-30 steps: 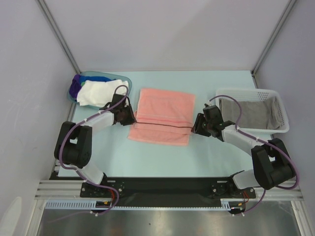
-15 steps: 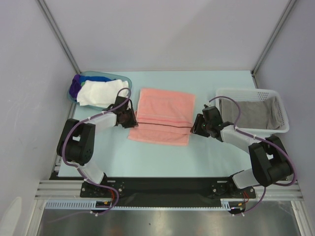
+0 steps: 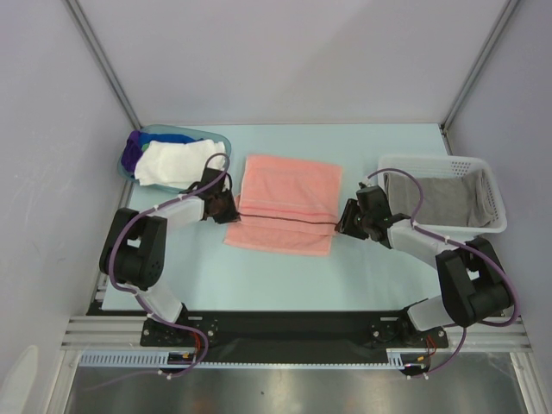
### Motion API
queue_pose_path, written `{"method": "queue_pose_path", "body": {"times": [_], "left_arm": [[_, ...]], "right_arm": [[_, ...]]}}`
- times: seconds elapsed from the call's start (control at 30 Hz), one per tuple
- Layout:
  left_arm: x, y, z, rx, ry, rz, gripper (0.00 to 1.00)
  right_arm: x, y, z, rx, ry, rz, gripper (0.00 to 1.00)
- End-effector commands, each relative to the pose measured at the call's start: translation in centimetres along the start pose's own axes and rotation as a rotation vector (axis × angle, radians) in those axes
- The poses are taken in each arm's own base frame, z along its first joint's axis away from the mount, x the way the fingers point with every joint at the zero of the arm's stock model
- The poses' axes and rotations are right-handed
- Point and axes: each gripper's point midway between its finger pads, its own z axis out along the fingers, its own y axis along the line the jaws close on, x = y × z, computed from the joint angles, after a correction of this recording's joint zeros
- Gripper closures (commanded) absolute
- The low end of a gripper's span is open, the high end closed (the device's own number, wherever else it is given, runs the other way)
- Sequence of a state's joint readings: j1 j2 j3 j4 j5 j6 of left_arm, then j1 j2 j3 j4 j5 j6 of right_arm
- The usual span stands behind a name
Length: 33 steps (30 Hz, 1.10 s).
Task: Fold and stack the towels
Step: Fold the towel
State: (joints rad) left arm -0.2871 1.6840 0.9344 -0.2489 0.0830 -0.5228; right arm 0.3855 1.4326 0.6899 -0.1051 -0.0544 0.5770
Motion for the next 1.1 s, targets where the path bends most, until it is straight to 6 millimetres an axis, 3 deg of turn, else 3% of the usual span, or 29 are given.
{"method": "queue_pose_path", "body": {"times": [0.0, 0.27, 0.87, 1.07], "left_arm": [[-2.2, -1.9, -1.0, 0.052, -0.058, 0.019, 0.89], [-2.4, -2.4, -1.0, 0.072, -0.058, 0.022, 0.99], [-2.6, -3.1, -1.3, 0.105, -0.062, 0.025, 1.0], [-2.7, -3.2, -1.6, 0.109, -0.067, 0.029, 1.0]], "right_arm": [[-0.3, 0.4, 0.3, -0.025, -0.012, 0.016, 0.58], [0.2, 1.0, 0.3, -0.071, -0.014, 0.031, 0.52], [0.3, 1.1, 1.1, -0.097, -0.027, 0.048, 0.53], [0.3, 1.1, 1.1, -0.099, -0.031, 0.053, 0.59]]}}
